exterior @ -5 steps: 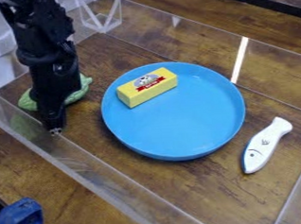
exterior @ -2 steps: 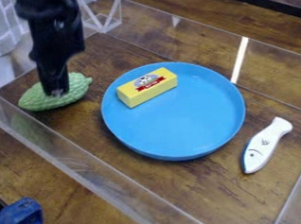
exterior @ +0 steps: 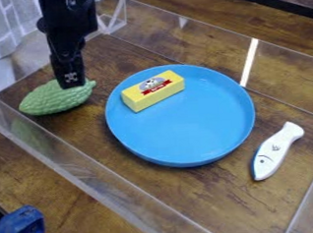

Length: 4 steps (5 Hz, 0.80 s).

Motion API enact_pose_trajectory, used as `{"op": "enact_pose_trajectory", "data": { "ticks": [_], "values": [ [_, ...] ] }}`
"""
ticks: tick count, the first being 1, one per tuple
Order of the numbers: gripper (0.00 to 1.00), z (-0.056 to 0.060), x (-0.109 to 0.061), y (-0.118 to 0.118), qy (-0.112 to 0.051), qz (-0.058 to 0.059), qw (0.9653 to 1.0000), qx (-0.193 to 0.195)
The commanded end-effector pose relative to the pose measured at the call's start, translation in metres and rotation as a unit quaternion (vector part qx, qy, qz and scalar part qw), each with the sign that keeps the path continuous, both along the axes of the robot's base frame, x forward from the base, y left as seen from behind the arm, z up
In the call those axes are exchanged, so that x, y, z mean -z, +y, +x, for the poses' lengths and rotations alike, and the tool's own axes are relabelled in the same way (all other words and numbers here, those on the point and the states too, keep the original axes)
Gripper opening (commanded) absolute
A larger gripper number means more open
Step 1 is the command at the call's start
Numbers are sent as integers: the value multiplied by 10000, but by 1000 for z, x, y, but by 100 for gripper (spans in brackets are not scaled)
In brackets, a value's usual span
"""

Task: Put the green object in the blue tray

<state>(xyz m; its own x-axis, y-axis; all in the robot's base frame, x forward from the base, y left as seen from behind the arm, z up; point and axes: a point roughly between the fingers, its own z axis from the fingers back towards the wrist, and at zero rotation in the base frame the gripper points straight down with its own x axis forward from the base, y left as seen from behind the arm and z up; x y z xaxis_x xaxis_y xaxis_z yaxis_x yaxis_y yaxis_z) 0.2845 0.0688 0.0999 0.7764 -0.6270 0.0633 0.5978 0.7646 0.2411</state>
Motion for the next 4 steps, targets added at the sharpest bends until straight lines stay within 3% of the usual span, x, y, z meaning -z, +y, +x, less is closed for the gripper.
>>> {"op": "enact_pose_trajectory", "data": {
  "ticks": [1, 2, 4],
  "values": [
    [100, 4, -3, 6, -166, 48, 9998, 29],
    [100, 4, 2, 8, -140, 53, 9999, 55],
    [100, 21, 19, 14, -126, 130, 9995, -254]
  ]
}}
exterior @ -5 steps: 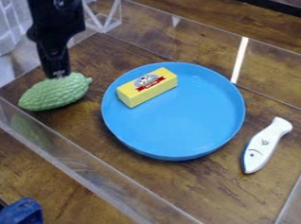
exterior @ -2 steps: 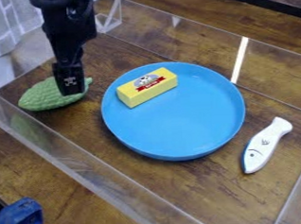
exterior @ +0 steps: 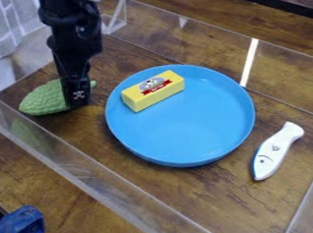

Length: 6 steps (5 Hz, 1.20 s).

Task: Put the green object in the blue tray

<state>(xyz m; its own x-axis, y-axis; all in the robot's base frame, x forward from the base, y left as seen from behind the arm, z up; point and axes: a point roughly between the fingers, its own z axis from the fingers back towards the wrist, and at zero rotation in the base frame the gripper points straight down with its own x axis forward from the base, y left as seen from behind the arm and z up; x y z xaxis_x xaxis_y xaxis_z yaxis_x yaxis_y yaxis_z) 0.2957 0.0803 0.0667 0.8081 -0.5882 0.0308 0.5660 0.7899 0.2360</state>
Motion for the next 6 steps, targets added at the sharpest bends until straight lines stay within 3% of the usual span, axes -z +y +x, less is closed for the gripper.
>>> {"op": "enact_pose_trajectory", "data": {
  "ticks": [1, 3, 5, 6],
  "values": [
    [100, 15, -19, -3, -359, 97, 9993, -6],
    [100, 18, -20, -16, -463, 124, 9988, -77],
    [100, 9, -25, 0, -572, 176, 9978, 275],
    [100, 6, -12, 13, -588, 202, 9980, 118]
  ]
}}
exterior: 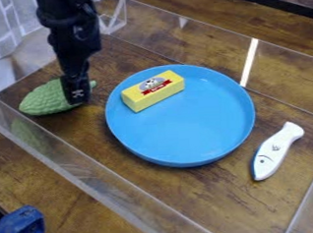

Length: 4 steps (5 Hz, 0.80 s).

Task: Put the green object in the blue tray

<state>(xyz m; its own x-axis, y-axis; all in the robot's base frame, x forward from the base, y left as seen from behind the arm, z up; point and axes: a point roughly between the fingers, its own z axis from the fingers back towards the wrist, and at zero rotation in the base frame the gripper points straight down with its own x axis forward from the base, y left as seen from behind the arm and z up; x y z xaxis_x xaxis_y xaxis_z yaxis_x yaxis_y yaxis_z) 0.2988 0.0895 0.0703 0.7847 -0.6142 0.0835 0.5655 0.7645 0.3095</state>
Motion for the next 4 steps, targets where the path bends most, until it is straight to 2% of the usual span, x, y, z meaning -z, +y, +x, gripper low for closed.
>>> {"op": "enact_pose_trajectory", "data": {
  "ticks": [1, 2, 3, 4],
  "values": [
    [100, 3, 10, 14, -137, 42, 9997, -202],
    [100, 0, 22, 19, -153, 55, 9997, -171],
    [100, -3, 40, 13, -139, 49, 9989, -437],
    [100, -4, 47, 14, -147, 87, 9988, -456]
  ]
}}
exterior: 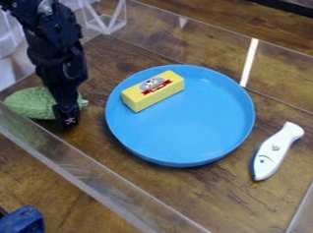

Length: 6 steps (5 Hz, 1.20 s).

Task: Put the green object in the blue tray

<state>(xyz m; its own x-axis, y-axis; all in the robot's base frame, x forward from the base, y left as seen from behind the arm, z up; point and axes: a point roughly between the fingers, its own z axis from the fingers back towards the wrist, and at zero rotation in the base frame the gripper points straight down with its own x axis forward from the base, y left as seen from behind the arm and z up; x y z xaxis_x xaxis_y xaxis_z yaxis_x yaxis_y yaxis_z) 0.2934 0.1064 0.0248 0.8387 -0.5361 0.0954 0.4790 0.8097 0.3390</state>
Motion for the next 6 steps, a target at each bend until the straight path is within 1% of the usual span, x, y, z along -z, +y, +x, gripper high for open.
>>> {"op": "enact_pose_trajectory", "data": {
  "ticks": [1, 3, 4, 6],
  "values": [
    [0, -1, 7, -2, -7, -14, 10000, -17],
    [0, 10, 15, -3, 12, 16, 9992, -397],
    [0, 15, 12, -6, 24, 62, 9986, -521],
    [0, 28, -10, -12, 47, 253, 9970, -732]
  ]
}}
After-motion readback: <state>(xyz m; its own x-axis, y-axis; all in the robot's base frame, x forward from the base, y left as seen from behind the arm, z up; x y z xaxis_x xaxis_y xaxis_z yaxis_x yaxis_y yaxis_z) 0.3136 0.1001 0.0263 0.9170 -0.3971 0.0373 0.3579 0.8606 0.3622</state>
